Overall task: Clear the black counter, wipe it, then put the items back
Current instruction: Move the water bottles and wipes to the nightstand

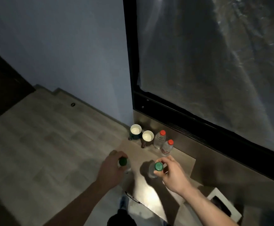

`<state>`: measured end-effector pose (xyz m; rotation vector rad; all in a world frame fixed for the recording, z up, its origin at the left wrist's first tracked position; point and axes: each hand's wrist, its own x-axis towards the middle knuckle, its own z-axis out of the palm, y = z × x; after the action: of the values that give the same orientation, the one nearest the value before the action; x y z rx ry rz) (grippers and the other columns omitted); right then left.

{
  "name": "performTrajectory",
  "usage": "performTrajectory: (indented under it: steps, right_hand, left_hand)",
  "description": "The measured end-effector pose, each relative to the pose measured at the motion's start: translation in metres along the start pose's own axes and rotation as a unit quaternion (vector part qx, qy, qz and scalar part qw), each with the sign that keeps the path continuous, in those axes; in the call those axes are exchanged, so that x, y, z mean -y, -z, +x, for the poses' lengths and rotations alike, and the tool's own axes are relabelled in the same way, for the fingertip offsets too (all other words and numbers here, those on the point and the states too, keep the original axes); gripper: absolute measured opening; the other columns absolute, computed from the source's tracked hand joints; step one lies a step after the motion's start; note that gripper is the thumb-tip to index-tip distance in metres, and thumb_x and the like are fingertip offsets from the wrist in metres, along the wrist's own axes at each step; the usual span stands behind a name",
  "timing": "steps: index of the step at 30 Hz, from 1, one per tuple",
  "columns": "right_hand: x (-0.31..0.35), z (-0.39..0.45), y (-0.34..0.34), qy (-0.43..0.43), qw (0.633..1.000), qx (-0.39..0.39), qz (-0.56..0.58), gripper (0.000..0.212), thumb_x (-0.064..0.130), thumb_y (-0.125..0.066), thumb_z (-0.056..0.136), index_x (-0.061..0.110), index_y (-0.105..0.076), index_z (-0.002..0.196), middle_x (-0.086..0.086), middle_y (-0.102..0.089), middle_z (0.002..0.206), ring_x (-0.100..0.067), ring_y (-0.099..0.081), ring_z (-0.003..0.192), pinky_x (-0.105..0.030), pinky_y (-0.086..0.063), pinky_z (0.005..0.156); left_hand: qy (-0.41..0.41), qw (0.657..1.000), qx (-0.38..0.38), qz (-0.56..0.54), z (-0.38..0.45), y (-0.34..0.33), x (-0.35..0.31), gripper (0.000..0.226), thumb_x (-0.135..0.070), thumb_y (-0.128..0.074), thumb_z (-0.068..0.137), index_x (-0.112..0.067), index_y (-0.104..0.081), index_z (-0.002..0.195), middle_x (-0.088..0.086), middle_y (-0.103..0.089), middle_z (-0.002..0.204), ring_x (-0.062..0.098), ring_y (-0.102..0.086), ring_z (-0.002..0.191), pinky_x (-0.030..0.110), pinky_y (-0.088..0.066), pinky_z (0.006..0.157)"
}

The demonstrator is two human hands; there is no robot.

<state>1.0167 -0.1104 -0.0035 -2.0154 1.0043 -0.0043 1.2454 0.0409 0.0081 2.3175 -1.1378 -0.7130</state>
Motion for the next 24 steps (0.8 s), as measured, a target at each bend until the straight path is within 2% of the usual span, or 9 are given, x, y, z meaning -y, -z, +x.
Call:
performTrajectory:
  steps: [5, 7, 9, 11, 17, 21, 24]
  right_hand:
    - [0.014, 0.055, -0.044, -0.066, 0.997, -0.031, 0.017, 0.040, 0.026, -0.086, 0.080, 0.049, -0.058, 0.096, 0.018, -0.054, 0.107, -0.010, -0.060, 0.097, -0.038, -0.055, 0.093]
    - [0.020, 0.075, -0.059, -0.090, 0.995, -0.045, 0.022, 0.042, 0.020, -0.085, 0.079, 0.049, -0.058, 0.092, 0.018, -0.054, 0.105, -0.014, -0.063, 0.093, -0.040, -0.056, 0.091]
    - [0.023, 0.094, -0.071, -0.114, 0.991, -0.057, 0.035, 0.044, 0.018, -0.084, 0.078, 0.051, -0.057, 0.089, 0.017, -0.055, 0.104, -0.015, -0.067, 0.086, -0.040, -0.057, 0.089]
    - [0.022, 0.113, -0.082, -0.128, 0.988, -0.071, 0.043, 0.046, 0.020, -0.082, 0.076, 0.054, -0.055, 0.090, 0.014, -0.059, 0.104, -0.016, -0.069, 0.082, -0.039, -0.058, 0.087]
    - [0.039, 0.150, -0.095, -0.158, 0.985, -0.070, 0.010, 0.038, 0.012, -0.076, 0.079, 0.039, -0.057, 0.096, 0.006, -0.055, 0.111, -0.017, -0.058, 0.098, -0.033, -0.052, 0.096]
    - [0.040, 0.170, -0.105, -0.192, 0.979, -0.063, 0.011, 0.034, 0.013, -0.075, 0.080, 0.036, -0.060, 0.099, 0.008, -0.055, 0.120, -0.022, -0.062, 0.106, -0.024, -0.044, 0.089]
    - [0.041, 0.181, -0.111, -0.206, 0.976, -0.063, 0.014, 0.034, 0.014, -0.076, 0.080, 0.034, -0.064, 0.106, 0.004, -0.056, 0.127, -0.023, -0.062, 0.112, -0.025, -0.045, 0.093]
  left_hand:
    - [-0.035, 0.998, 0.050, 0.023, 0.066, 0.003, 0.039, 0.030, -0.014, -0.078, 0.082, -0.032, -0.061, 0.098, -0.013, -0.054, 0.101, 0.007, -0.059, 0.090, 0.020, -0.043, 0.082]
    - [-0.042, 0.997, 0.055, 0.021, 0.088, 0.003, 0.051, 0.032, -0.007, -0.075, 0.080, -0.030, -0.062, 0.097, -0.007, -0.058, 0.104, 0.014, -0.062, 0.092, 0.028, -0.050, 0.086]
    - [-0.036, 0.997, 0.064, 0.017, 0.109, 0.000, 0.058, 0.031, -0.006, -0.071, 0.077, -0.028, -0.065, 0.097, -0.003, -0.058, 0.103, 0.019, -0.063, 0.090, 0.031, -0.051, 0.084]
    - [-0.036, 0.995, 0.088, 0.033, 0.129, -0.002, 0.058, 0.029, -0.008, -0.071, 0.079, -0.026, -0.067, 0.101, -0.005, -0.054, 0.102, 0.018, -0.063, 0.087, 0.026, -0.046, 0.078]
    - [-0.039, 0.991, 0.115, 0.051, 0.174, -0.017, 0.068, 0.033, -0.003, -0.071, 0.077, -0.023, -0.069, 0.104, 0.001, -0.057, 0.108, 0.021, -0.063, 0.092, 0.024, -0.050, 0.079]
    - [-0.056, 0.989, 0.129, 0.052, 0.192, -0.027, 0.077, 0.035, 0.002, -0.064, 0.077, -0.021, -0.069, 0.104, 0.001, -0.054, 0.107, 0.019, -0.059, 0.090, 0.019, -0.045, 0.077]
    - [-0.058, 0.990, 0.125, 0.042, 0.201, -0.034, 0.080, 0.034, 0.001, -0.064, 0.077, -0.023, -0.067, 0.101, -0.002, -0.051, 0.105, 0.018, -0.058, 0.089, 0.017, -0.042, 0.077]
